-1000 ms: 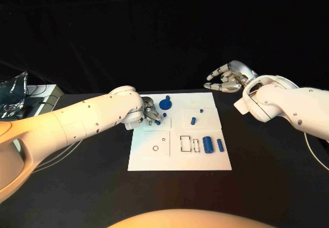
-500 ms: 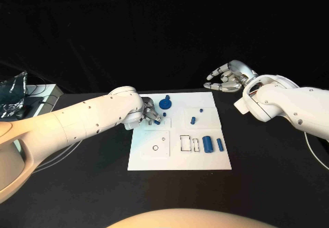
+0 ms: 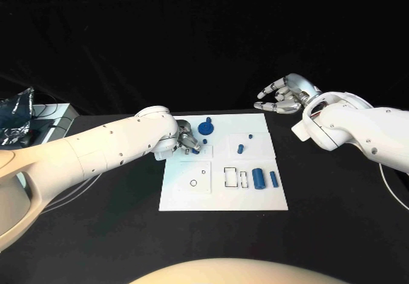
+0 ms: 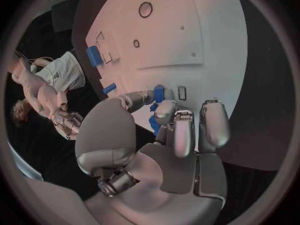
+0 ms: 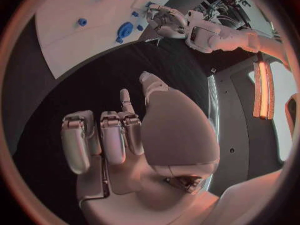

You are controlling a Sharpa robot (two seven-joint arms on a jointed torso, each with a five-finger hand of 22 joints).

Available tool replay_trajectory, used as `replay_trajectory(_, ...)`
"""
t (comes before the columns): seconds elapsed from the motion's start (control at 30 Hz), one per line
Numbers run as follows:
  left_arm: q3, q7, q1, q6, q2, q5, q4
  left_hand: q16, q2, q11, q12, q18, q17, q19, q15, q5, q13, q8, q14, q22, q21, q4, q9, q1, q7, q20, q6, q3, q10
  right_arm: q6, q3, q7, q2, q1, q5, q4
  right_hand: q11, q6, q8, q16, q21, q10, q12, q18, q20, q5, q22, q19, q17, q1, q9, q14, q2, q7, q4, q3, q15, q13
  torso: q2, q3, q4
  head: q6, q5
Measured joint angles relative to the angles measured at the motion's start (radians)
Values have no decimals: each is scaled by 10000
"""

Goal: Assemble the parts on the task board

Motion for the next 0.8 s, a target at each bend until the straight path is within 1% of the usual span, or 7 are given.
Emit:
replay_trajectory(0.17,0,1,4,26,1,-18,-1,0,24,-22,0,0,0,31,-2,-55,-24,-173,2,0,0,-190,1,-157,-6,-31,112,-209,50,4,0,0,-4,0,-1,4,0,0,0,0,0,0,0,1,0,0,-1,0,0,0,0,0,0,0,0,0,0,0,0,0,-1,-4,3)
replay_trajectory(0.57,-3,1,-6,27,68,-49,-82,0,53,-25,0,1,-1,31,-1,-114,-68,-233,2,1,0,140,367,-206,-170,-31,346,-690,53,9,0,0,-26,-1,-4,37,0,-36,0,0,0,0,0,0,0,0,-3,0,0,0,-1,0,0,-36,0,0,0,-1,0,5,-8,0,-12)
replay_trajectory(0.63,-3,1,-7,24,82,-57,-102,0,52,-24,0,0,-1,33,-1,-114,-80,-273,2,1,0,169,1187,-206,-170,-34,346,-781,52,9,0,0,-32,-1,-5,42,0,-36,0,0,0,0,0,0,0,0,-2,0,0,0,-1,0,0,-36,0,0,0,-1,-1,8,-12,3,-17)
replay_trajectory(0.67,-3,1,-7,23,89,-60,-109,0,52,-24,0,0,-1,65,-1,-114,-80,-273,2,1,0,209,1325,-206,-172,-65,348,-822,52,9,0,0,-35,-1,-5,43,0,-36,0,0,0,0,0,-1,0,0,-3,0,0,0,-1,0,0,-36,0,0,0,3,-1,10,-12,4,-20)
replay_trajectory(0.7,-3,1,-9,22,98,-64,-118,0,52,-24,0,1,-2,66,-1,-114,-80,-286,2,1,0,210,2084,-206,-172,-66,349,-871,52,9,0,0,-38,-1,-6,45,0,-36,0,0,0,0,0,0,0,0,-3,0,0,0,-1,0,0,-36,0,0,0,6,-1,10,-12,8,-25)
replay_trajectory(0.73,-3,1,-12,21,106,-68,-126,0,52,-24,0,1,-2,66,-1,-114,-80,-286,1,1,0,222,2457,-206,-173,-66,349,-885,52,9,0,0,-40,-1,-7,46,0,-36,0,0,0,0,0,0,0,0,-3,0,0,0,-1,0,0,-36,0,0,0,8,-1,11,-12,10,-28)
replay_trajectory(0.8,-2,1,-13,19,117,-75,-147,0,52,-23,0,0,-2,66,-1,-115,-87,-286,2,1,0,263,2683,-207,-221,-66,399,-958,52,9,0,0,-42,-1,-8,49,0,-36,0,0,0,0,0,0,0,0,-3,0,0,1,-1,0,0,-36,0,0,0,8,-1,11,-12,16,-34)
